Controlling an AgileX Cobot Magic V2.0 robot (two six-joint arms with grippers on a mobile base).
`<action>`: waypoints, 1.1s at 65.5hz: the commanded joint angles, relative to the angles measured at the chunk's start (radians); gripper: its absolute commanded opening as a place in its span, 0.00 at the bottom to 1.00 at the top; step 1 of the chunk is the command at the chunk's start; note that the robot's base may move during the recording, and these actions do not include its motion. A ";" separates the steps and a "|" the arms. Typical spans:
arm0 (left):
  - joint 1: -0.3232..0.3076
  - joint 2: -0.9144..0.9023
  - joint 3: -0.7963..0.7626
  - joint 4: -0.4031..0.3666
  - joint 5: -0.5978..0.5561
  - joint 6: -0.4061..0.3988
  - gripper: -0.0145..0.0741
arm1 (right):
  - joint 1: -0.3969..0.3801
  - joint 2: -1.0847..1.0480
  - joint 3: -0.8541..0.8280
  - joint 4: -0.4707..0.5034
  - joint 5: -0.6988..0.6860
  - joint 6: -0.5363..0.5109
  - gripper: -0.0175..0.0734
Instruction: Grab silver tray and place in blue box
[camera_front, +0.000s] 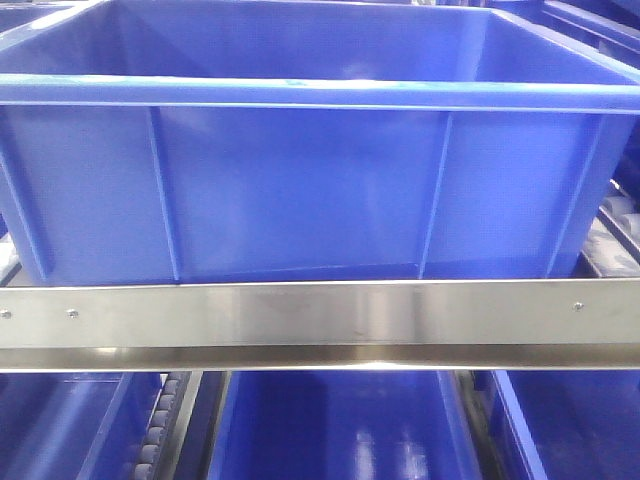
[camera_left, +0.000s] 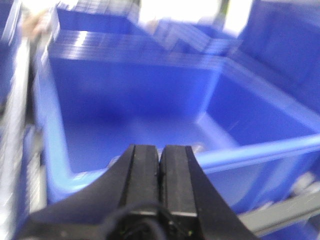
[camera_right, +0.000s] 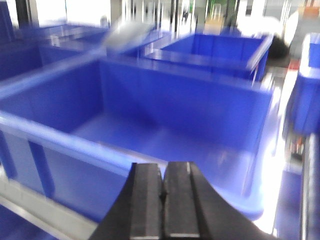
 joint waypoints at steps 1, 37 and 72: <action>0.001 -0.012 -0.018 0.003 -0.081 -0.003 0.07 | -0.007 -0.029 -0.022 -0.009 -0.036 -0.008 0.25; 0.001 -0.012 -0.013 0.003 -0.080 -0.003 0.07 | -0.003 -0.033 -0.019 -0.009 -0.020 -0.008 0.25; 0.001 -0.012 -0.013 0.003 -0.080 -0.003 0.07 | -0.360 -0.099 0.190 0.863 -0.008 -0.802 0.25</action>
